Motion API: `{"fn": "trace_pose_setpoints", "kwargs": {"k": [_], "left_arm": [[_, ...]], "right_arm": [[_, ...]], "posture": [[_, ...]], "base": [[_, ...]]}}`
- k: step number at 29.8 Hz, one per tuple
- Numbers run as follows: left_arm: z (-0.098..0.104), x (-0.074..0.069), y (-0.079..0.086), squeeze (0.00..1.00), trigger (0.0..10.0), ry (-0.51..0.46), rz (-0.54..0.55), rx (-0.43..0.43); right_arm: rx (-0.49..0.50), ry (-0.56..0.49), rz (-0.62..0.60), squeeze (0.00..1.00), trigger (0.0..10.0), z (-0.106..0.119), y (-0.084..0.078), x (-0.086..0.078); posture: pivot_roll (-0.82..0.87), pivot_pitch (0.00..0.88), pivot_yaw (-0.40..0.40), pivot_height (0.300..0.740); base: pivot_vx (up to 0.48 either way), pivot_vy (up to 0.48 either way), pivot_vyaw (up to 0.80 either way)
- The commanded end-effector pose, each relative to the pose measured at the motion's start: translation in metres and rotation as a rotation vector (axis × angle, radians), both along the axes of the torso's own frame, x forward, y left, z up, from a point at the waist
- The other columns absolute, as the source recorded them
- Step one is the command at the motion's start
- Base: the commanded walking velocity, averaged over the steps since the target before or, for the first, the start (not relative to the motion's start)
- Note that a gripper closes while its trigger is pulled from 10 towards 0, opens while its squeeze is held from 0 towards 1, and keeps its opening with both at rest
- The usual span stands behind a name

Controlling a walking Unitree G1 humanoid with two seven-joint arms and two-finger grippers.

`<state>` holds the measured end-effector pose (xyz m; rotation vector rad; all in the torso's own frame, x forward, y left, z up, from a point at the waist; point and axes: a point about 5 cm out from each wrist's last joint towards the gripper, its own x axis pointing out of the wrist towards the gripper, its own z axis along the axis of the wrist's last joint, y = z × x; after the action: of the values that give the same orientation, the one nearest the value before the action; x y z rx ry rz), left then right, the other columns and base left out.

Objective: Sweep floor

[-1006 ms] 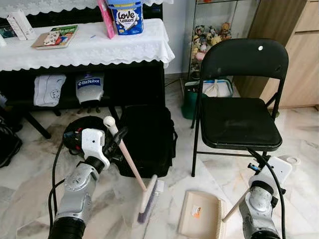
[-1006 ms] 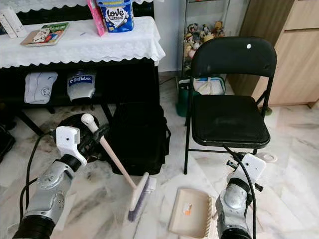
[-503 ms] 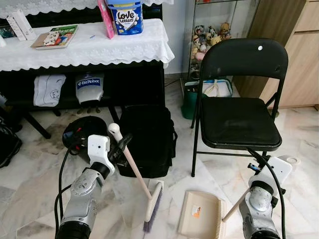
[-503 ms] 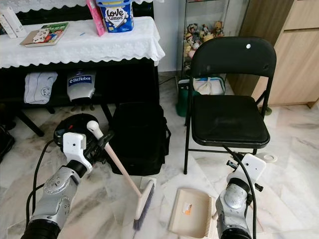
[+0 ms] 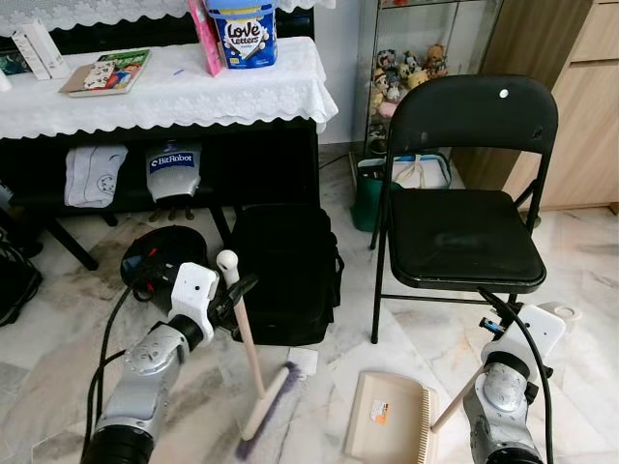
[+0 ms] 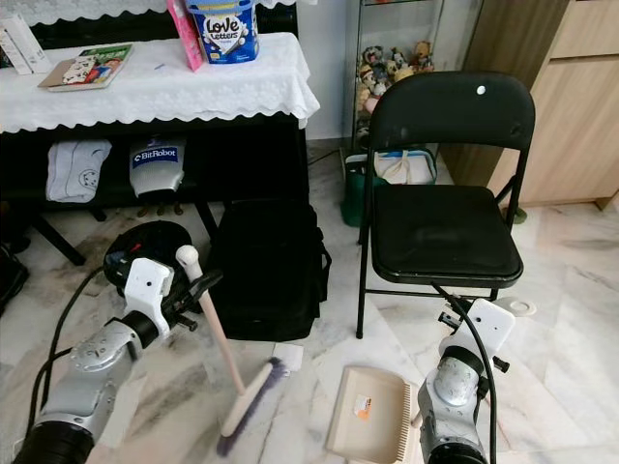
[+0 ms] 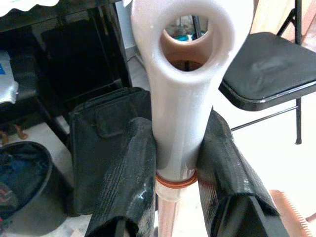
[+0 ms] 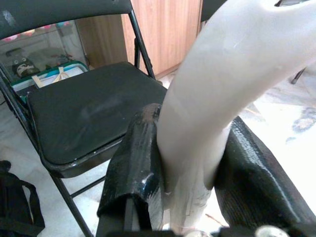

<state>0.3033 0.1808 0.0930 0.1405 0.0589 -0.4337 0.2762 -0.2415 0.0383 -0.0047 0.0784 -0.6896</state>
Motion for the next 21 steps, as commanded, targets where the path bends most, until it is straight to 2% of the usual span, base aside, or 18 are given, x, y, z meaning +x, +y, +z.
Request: {"fn": "trace_pose_setpoints", "kwargs": {"k": [1,9,12,14,21], "left_arm": [[0.007,0.0,0.004,0.0,10.0,-0.025,-0.007,0.013],[0.01,0.004,0.007,0.0,10.0,-0.061,0.06,0.016],[0.008,0.005,0.008,0.0,10.0,-0.073,0.126,-0.015],[0.004,0.005,0.01,0.0,10.0,-0.082,0.222,-0.072],[-0.002,0.003,0.007,0.0,10.0,-0.078,0.269,-0.116]], "right_arm": [[0.02,0.003,0.005,0.0,10.0,-0.001,0.004,0.002],[0.021,0.003,0.007,0.0,10.0,-0.001,0.004,0.002],[0.022,0.004,0.006,0.0,10.0,-0.002,0.004,0.001],[0.021,0.005,0.003,0.0,10.0,-0.002,0.004,0.0],[0.017,-0.01,0.002,0.0,10.0,0.0,0.003,0.0]], "posture": [[0.0,0.094,0.076,0.74],[0.0,0.097,0.077,0.74],[0.0,0.097,0.077,0.74],[0.0,0.098,0.077,0.74],[-0.01,0.097,0.077,0.74]], "base": [[0.0,0.0,0.0],[0.0,0.0,0.0],[0.0,0.0,0.0],[0.0,0.0,0.0],[0.0,0.0,0.0]]}}
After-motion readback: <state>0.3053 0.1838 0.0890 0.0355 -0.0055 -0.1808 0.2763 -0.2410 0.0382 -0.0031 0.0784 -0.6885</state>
